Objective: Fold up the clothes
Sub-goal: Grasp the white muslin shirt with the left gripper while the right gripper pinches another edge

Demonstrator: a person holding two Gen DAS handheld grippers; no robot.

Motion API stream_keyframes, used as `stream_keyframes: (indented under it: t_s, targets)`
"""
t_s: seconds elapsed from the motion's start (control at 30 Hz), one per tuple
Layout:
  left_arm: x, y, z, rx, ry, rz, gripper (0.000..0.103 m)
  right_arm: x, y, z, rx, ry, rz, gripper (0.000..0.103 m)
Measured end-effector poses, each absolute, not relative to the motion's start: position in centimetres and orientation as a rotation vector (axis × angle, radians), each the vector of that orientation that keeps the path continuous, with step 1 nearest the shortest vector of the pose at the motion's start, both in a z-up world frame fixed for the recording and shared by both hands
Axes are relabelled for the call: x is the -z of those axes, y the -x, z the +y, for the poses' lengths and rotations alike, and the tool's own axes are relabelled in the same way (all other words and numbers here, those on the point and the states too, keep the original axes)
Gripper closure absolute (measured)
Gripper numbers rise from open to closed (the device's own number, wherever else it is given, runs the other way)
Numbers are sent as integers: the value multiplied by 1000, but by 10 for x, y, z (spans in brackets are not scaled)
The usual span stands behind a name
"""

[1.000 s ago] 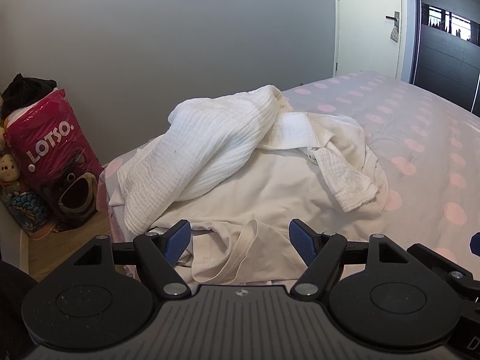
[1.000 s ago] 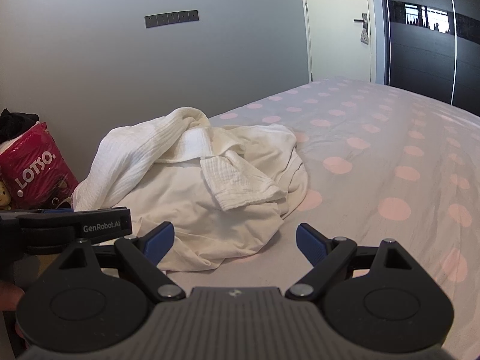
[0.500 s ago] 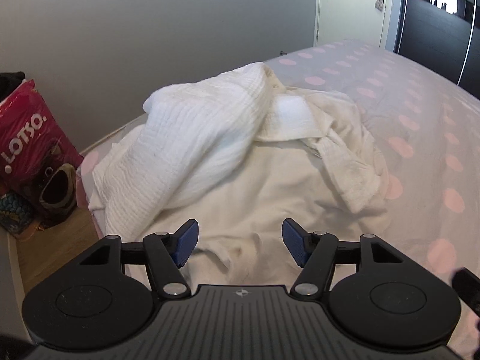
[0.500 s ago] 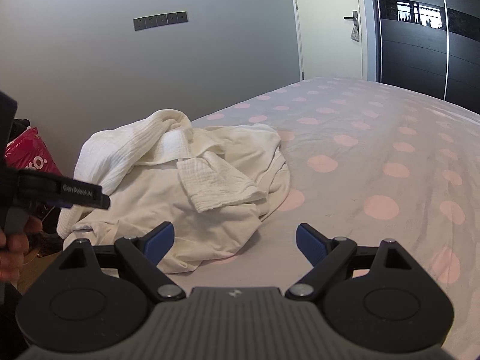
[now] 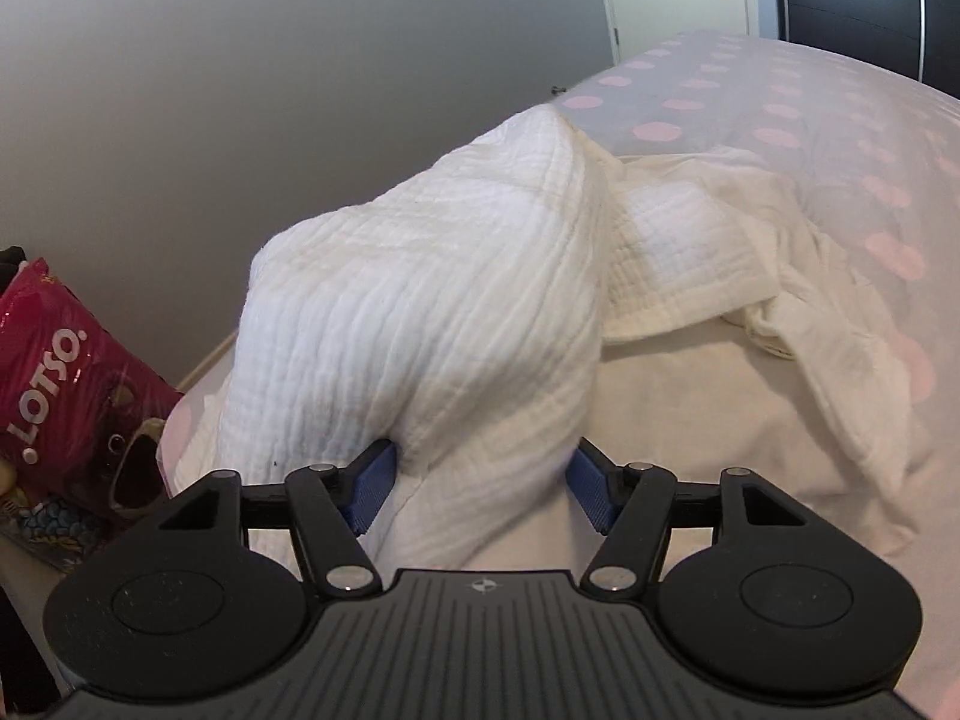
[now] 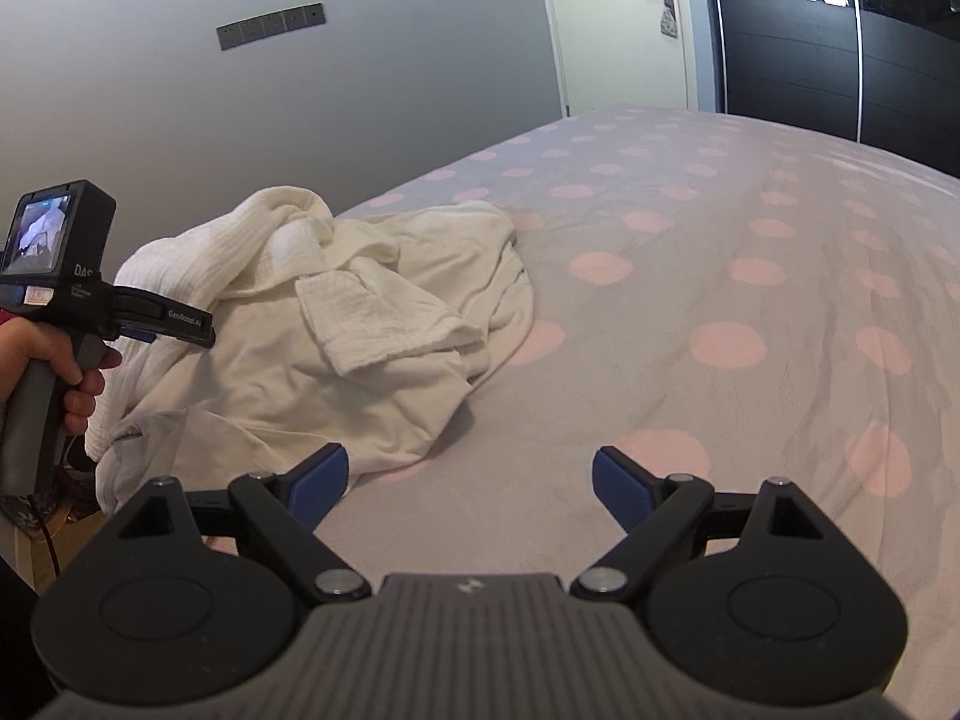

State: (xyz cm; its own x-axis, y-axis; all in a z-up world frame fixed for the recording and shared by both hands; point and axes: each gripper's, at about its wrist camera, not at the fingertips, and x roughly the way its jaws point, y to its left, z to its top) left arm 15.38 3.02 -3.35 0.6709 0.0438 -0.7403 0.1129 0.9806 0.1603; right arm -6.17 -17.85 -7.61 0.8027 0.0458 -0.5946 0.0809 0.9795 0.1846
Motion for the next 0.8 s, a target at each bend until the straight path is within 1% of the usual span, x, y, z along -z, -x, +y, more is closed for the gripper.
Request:
stream_keyframes:
  t_s: [0.03,0.07,0.1,0.17,0.3,0.57,0.8]
  targets:
    - [34,-155,31,33,-197,830,55,77,62,-179,22,-210,644,13]
    - [35,-156,32,27,-195,824,79,79,61,-180,25,-214,649,13]
    - [35,-158,32,21,-193,818,88,79,62,-179,26,-216,649,13]
    - [36,-160,34,9,-189,807,95,77,63,-178,28,-218,644,13]
    - [21,-152,31,33,-167,749,99,71,68,-176,31,-220,619,13]
    - [-36,-98,-6,264,-136,624,99,54,90,-187,95,-237,575,13]
    - [-83,-35,-62,566,-131,547,100,36,113,-202,170,-251,539,14]
